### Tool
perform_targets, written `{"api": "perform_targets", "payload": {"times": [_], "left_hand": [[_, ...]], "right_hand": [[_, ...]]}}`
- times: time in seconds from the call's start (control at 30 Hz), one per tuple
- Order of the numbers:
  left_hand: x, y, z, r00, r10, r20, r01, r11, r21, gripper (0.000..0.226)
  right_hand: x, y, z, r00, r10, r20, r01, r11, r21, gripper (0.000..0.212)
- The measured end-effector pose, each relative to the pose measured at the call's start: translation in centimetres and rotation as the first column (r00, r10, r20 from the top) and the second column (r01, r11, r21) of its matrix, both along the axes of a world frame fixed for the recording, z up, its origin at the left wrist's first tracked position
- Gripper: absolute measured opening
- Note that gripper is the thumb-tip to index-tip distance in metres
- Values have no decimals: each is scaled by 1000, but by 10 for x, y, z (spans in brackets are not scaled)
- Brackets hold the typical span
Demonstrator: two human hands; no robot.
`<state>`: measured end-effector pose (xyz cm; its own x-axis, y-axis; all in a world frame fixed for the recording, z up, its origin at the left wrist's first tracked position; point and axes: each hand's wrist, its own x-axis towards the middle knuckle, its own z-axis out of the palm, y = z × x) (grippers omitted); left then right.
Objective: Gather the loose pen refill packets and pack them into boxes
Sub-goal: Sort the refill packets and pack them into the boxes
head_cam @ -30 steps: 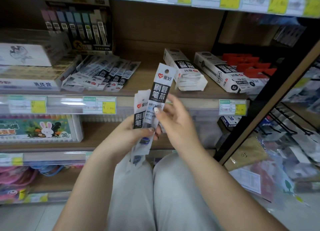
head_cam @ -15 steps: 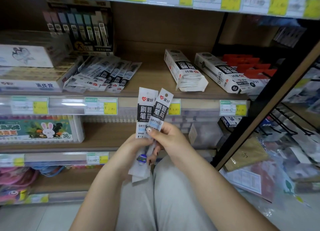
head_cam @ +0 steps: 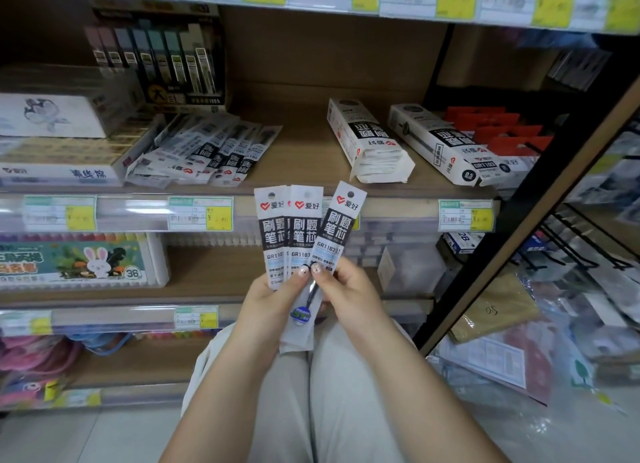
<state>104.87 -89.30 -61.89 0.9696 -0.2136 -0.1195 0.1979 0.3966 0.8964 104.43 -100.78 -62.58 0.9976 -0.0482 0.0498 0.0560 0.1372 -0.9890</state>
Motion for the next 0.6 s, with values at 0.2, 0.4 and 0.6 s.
{"api": "perform_targets", "payload": {"times": [0.2, 0.4, 0.6], "left_hand": [[2, 2, 0, 996, 32, -78, -35, 999, -32, 13], [2, 2, -1, 996, 33, -78, -34, 999, -6, 23], [2, 2, 0, 998, 33, -48, -34, 999, -35, 19]], "right_hand": [[1, 0, 0, 999, -14, 42, 14, 1000, -9, 22], [1, -2, -1, 999, 7, 44, -6, 1000, -28, 17], [2, -2, -3, 999, 33, 32, -32, 998, -47, 17]]}}
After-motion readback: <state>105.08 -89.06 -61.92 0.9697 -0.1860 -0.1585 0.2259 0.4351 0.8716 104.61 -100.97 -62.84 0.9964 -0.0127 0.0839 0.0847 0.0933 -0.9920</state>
